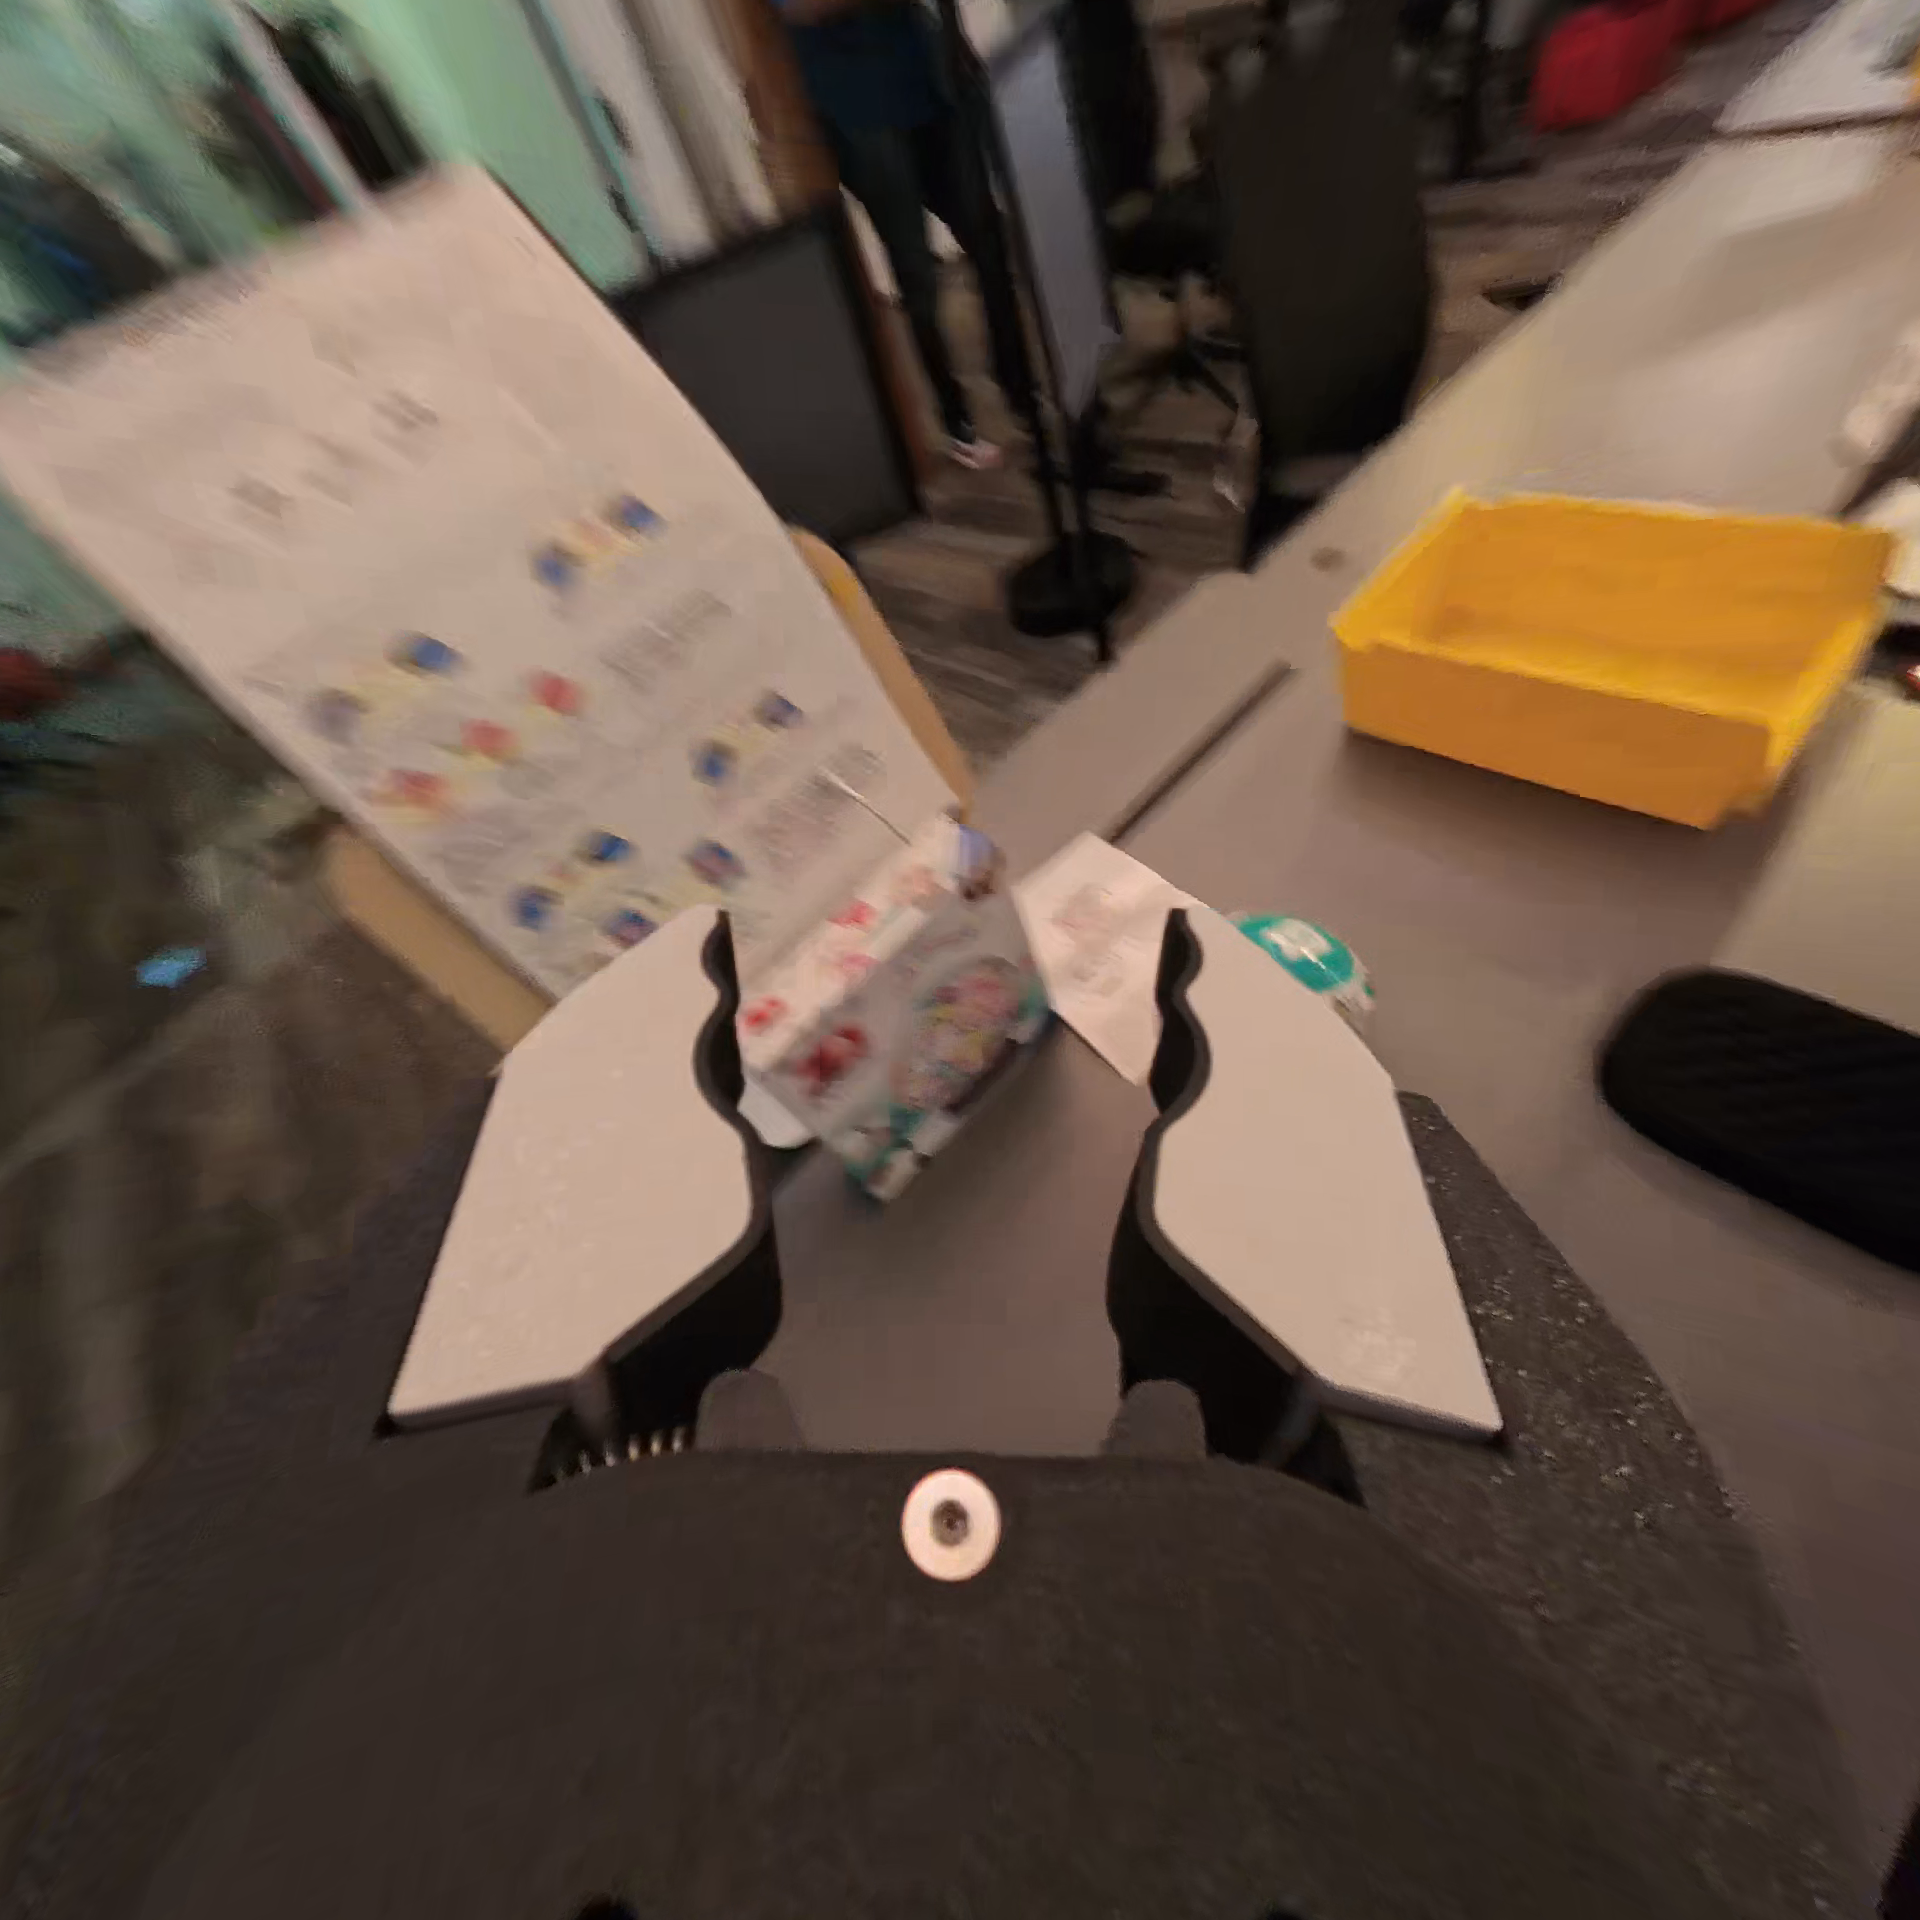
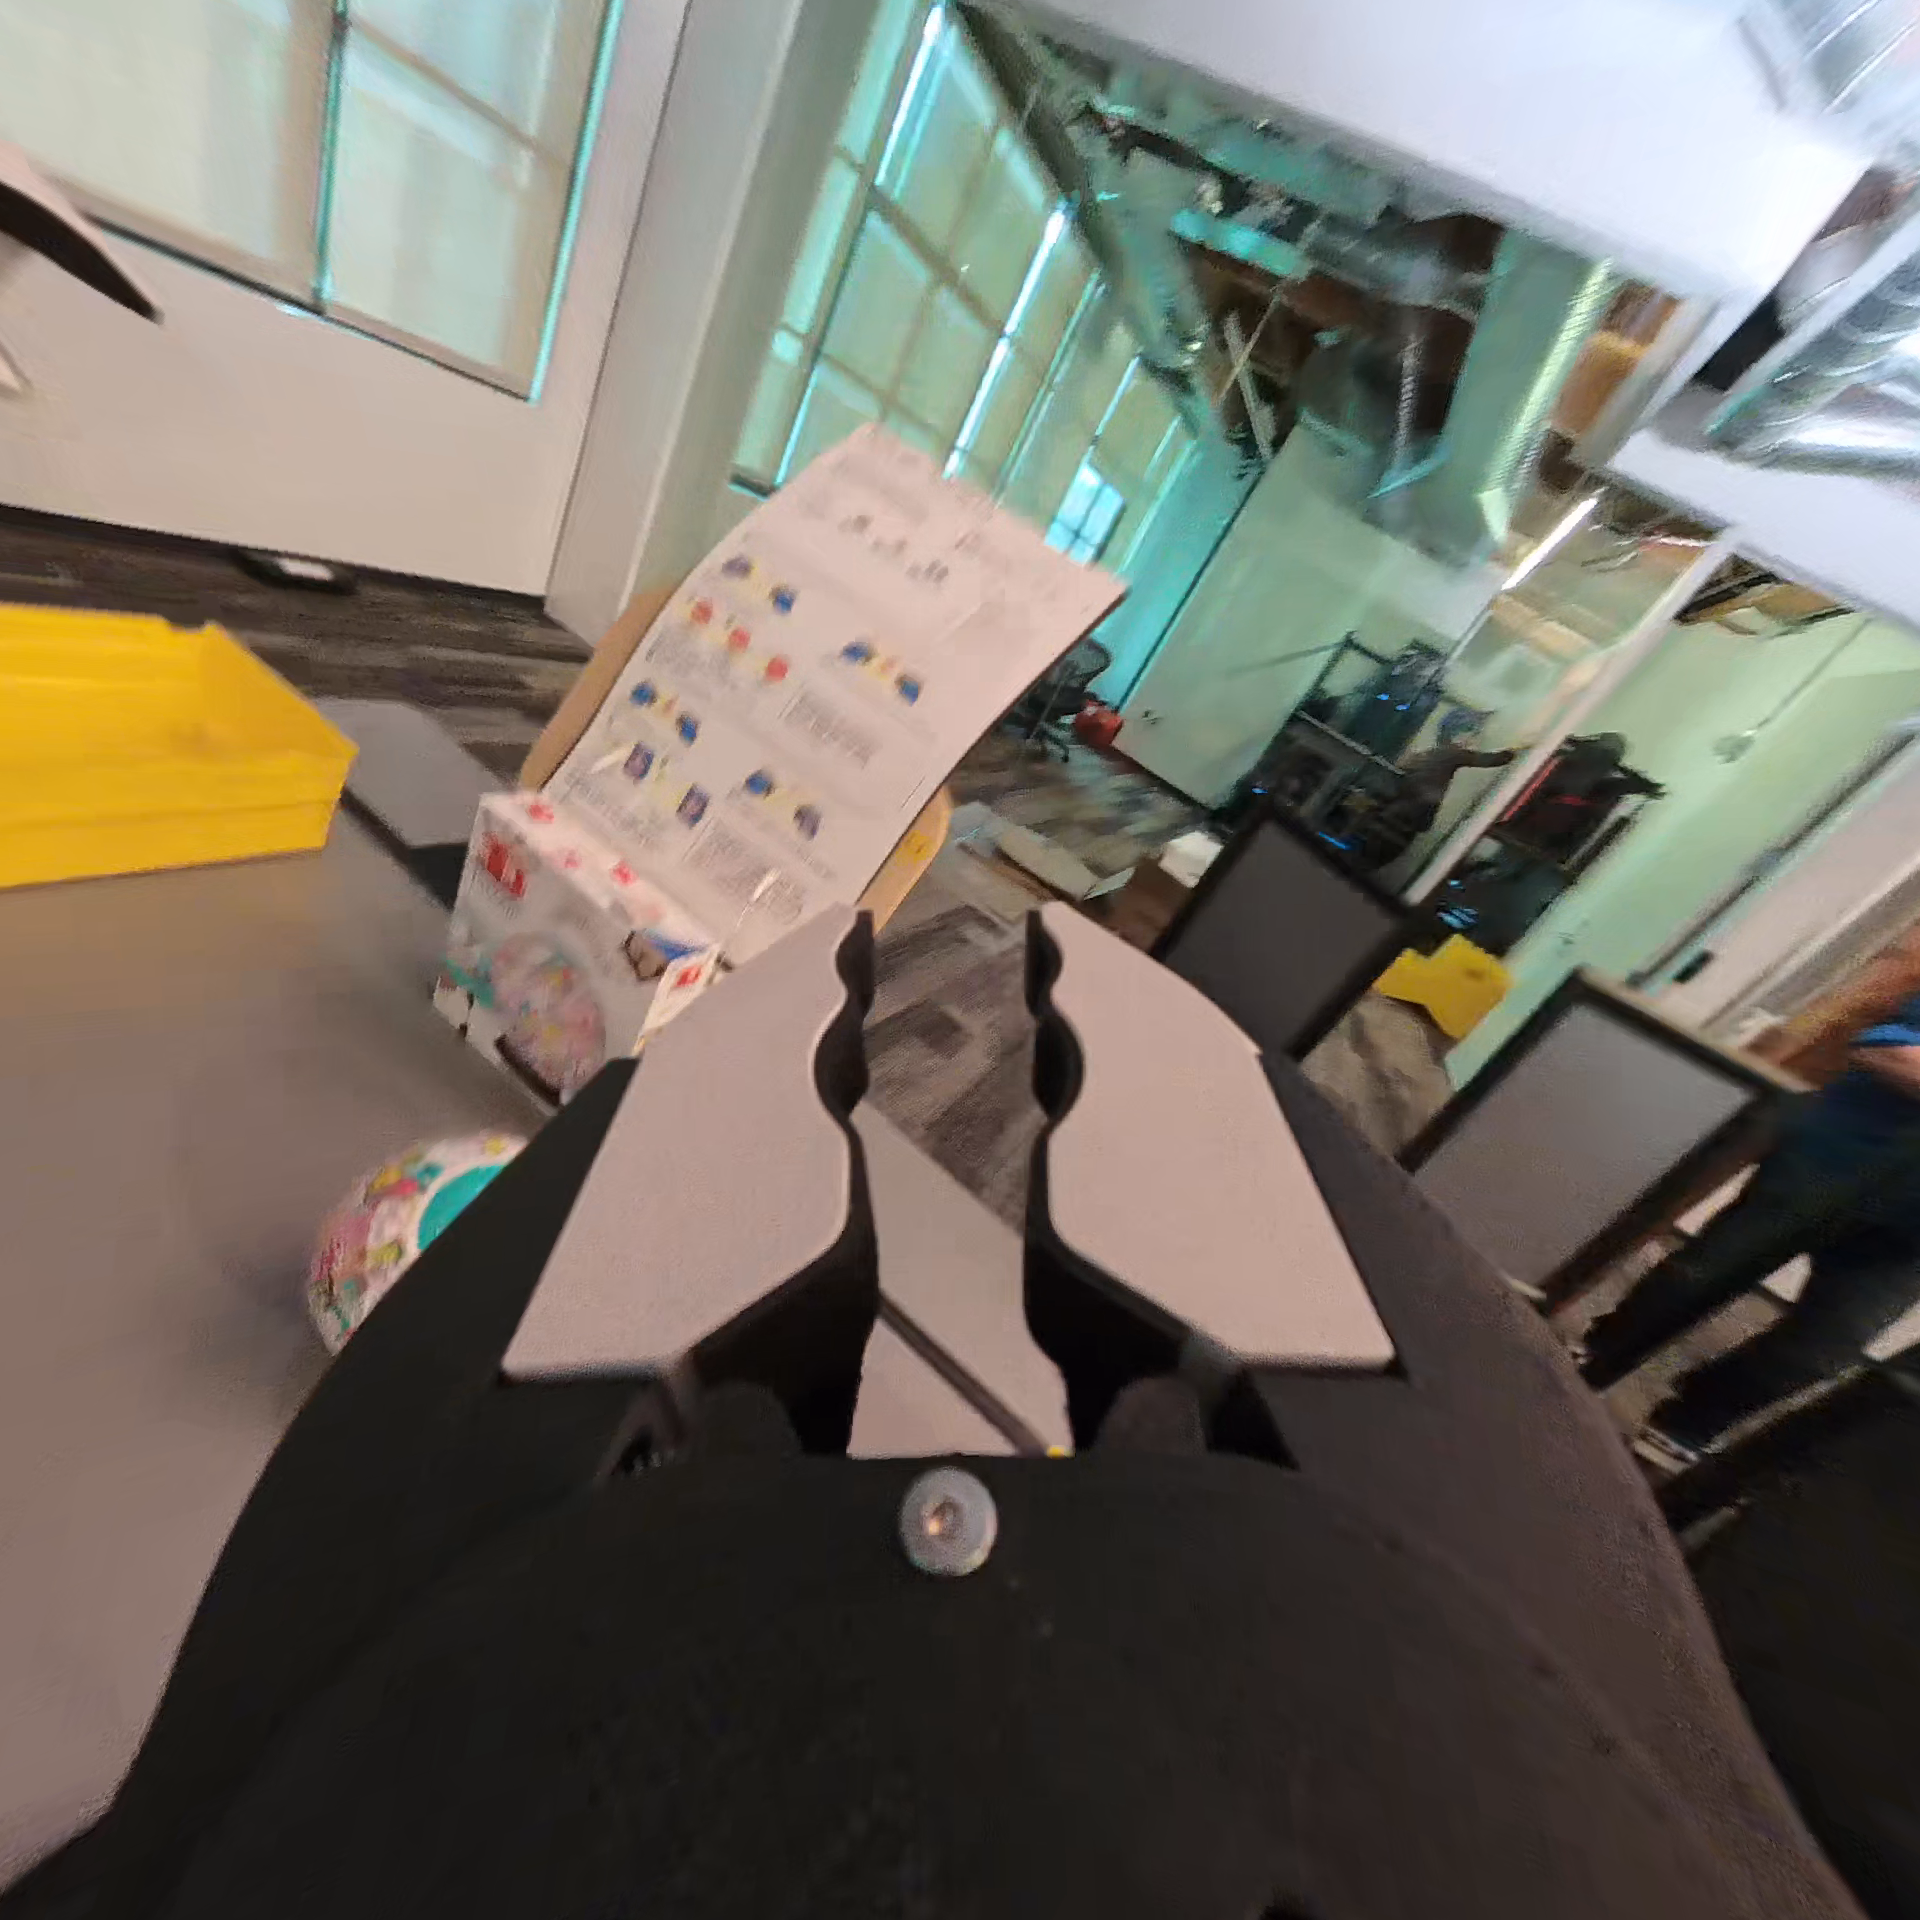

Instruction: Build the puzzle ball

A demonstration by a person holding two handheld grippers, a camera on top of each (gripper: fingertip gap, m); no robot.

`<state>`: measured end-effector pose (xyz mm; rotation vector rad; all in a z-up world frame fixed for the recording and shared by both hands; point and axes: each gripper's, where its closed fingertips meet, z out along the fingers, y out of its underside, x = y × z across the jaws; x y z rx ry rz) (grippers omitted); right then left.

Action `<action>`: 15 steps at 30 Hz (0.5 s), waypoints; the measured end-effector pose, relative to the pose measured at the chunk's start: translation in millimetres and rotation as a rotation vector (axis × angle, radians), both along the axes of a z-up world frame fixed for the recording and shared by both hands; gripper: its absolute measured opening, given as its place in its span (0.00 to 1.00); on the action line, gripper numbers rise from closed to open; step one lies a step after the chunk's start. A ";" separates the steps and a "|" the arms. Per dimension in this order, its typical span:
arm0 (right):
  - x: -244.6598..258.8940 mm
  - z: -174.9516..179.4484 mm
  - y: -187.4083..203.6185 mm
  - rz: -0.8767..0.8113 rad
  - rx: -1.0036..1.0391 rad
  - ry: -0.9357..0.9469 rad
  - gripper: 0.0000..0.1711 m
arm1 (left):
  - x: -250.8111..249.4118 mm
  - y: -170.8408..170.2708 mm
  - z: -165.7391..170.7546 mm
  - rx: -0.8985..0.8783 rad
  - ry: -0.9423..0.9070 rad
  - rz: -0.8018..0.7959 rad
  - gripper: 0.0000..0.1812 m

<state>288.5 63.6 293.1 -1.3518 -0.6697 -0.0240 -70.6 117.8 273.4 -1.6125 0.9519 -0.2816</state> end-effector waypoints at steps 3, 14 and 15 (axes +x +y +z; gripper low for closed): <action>6.2 82.1 -39.3 -0.051 0.031 0.054 0.17 | -26.1 -46.2 69.0 0.113 -0.018 0.072 0.48; -73.0 -88.5 -141.8 0.124 -0.169 0.185 0.21 | -30.6 -167.3 -133.7 -0.214 -0.093 0.044 0.55; -81.4 -123.6 -146.5 0.131 -0.213 0.194 0.23 | -27.2 -170.1 -168.3 -0.249 -0.125 0.048 0.54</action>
